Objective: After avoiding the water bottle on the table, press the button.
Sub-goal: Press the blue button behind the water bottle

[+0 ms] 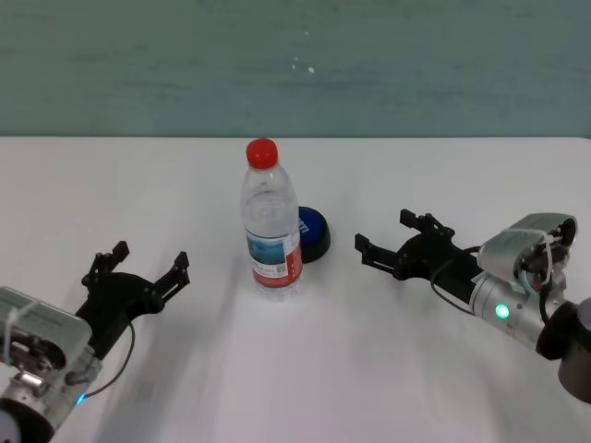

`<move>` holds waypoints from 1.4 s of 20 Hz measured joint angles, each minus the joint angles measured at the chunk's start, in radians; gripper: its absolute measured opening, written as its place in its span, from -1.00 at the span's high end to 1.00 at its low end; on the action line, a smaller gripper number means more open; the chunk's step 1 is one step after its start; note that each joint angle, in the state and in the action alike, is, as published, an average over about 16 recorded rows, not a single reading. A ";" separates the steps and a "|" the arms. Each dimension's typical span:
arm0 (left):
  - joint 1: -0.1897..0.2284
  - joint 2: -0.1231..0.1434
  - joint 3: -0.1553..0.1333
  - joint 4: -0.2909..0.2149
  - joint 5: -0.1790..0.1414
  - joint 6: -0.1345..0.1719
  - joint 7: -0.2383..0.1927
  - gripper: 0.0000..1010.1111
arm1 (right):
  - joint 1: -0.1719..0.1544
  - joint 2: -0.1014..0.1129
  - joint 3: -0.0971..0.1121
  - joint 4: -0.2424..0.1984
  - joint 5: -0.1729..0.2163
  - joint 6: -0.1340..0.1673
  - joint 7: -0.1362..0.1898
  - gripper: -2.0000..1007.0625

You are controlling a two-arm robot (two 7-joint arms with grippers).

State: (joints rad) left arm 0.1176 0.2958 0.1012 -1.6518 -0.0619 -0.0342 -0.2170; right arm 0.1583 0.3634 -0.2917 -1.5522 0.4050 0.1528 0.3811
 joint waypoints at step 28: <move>0.000 0.000 0.000 0.000 0.000 0.000 0.000 -0.98 | 0.200 -0.035 -0.094 0.202 -0.144 -0.019 -0.023 -0.99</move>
State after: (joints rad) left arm 0.1176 0.2958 0.1012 -1.6518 -0.0619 -0.0342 -0.2170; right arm 0.3584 0.3281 -0.3860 -1.3505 0.2607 0.1341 0.3578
